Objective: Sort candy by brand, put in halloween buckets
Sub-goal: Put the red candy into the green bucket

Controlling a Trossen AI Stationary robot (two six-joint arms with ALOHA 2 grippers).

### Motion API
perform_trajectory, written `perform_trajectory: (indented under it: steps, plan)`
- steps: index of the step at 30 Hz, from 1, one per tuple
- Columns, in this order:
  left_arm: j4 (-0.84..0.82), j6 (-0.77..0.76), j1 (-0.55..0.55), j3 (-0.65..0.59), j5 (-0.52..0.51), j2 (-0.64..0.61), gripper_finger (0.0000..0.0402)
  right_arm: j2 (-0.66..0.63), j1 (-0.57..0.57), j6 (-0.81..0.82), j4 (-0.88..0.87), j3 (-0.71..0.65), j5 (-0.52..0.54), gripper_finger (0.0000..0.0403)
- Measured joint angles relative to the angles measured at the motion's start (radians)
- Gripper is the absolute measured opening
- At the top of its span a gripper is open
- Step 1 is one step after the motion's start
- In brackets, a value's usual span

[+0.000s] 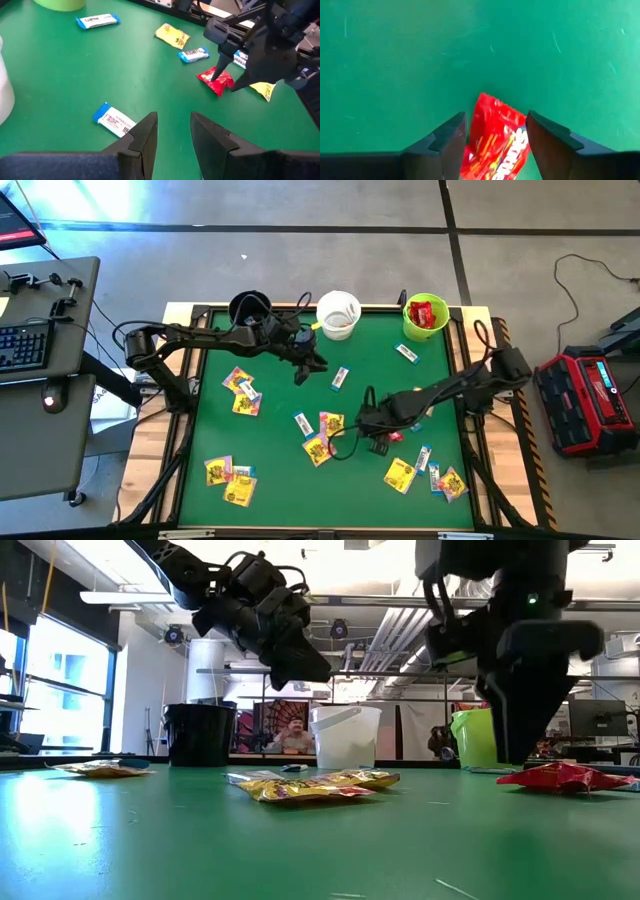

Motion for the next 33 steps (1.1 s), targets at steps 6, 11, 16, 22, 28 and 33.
perform_trajectory:
  steps: [6, 11, 16, 22, 28, 33]
  plan:
    - [-0.018, 0.0, 0.0, 0.0, 0.0, 0.0, 0.0108, 0.042, -0.011, -0.076, 0.034, 0.0, -0.002, 0.016]
    - [-0.023, 0.0, 0.0, 0.0, 0.0, 0.0, 0.0108, 0.076, -0.011, -0.093, 0.034, 0.0, -0.003, 0.0134]
    - [-0.023, 0.0, 0.0, 0.0, 0.0, 0.0, 0.0108, 0.084, -0.011, -0.093, 0.037, 0.001, -0.015, 0.0095]
    - [-0.025, 0.009, 0.0, 0.0, 0.0, 0.0, 0.0108, 0.084, -0.011, -0.091, 0.036, 0.002, -0.032, 0.0008]
    - [-0.025, 0.01, 0.0, 0.0, 0.0, 0.0, 0.0108, 0.038, -0.03, -0.066, 0.041, 0.002, -0.068, 0.0002]
    - [-0.025, 0.009, 0.0, 0.0, -0.002, 0.0, 0.0108, -0.08, -0.079, -0.015, 0.007, 0.002, -0.055, 0.0001]
